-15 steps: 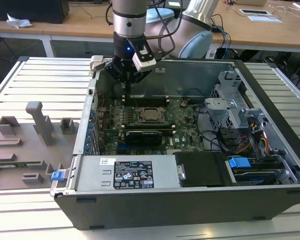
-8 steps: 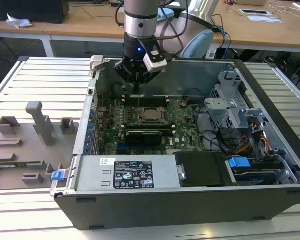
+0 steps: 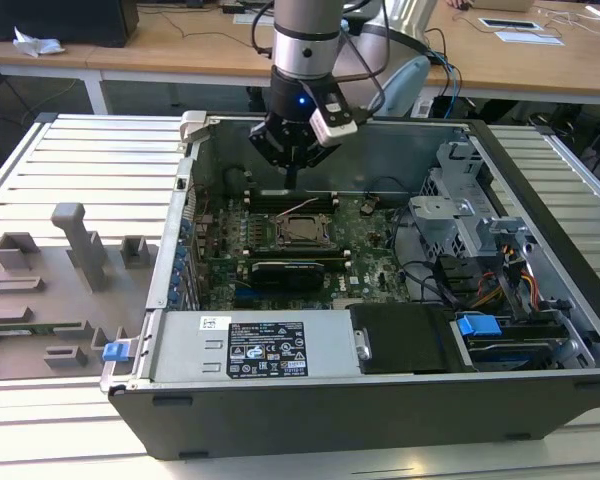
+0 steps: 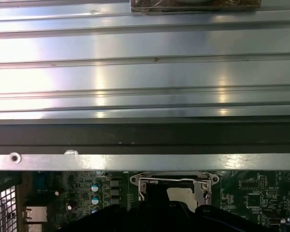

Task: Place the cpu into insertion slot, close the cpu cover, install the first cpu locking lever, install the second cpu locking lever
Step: 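Install the first cpu locking lever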

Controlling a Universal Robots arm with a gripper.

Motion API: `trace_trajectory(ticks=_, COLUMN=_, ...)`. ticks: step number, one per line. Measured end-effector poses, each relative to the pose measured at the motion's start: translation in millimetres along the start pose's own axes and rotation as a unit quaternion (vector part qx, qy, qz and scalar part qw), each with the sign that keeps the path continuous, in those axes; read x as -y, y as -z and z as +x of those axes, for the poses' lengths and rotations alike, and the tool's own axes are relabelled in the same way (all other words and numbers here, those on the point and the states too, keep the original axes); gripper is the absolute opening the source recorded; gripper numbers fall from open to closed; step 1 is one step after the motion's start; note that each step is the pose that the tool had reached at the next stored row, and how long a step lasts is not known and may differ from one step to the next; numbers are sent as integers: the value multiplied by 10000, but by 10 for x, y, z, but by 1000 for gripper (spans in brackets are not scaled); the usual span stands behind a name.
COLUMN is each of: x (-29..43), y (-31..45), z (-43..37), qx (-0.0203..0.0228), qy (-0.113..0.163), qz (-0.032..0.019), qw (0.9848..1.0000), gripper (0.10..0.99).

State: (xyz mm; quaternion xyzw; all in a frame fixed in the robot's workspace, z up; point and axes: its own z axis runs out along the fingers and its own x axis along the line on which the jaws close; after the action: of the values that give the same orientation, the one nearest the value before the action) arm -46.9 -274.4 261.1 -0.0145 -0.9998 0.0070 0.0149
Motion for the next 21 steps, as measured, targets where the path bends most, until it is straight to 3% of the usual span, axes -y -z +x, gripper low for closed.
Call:
trace_trajectory(ticks=3, x=-3, y=-3, z=-97, qx=-6, qy=0, qz=0, qw=10000, gripper=110)
trace_trajectory(ticks=6, x=-4, y=-16, z=-119, qx=-10, qy=1, qz=0, qw=10000, gripper=110)
trace_trajectory(ticks=14, x=-5, y=-160, z=-119, qx=-12, qy=-1, qz=0, qw=10000, gripper=110)
trace_trajectory(ticks=17, x=-5, y=-236, z=-46, qx=-12, qy=0, qz=-3, qw=10000, gripper=110)
trace_trajectory(ticks=19, x=-3, y=-252, z=5, qx=-14, qy=3, qz=-48, qw=10000, gripper=110)
trace_trajectory(ticks=21, x=1, y=-269, z=22, qx=-16, qy=72, qz=-190, qw=9998, gripper=110)
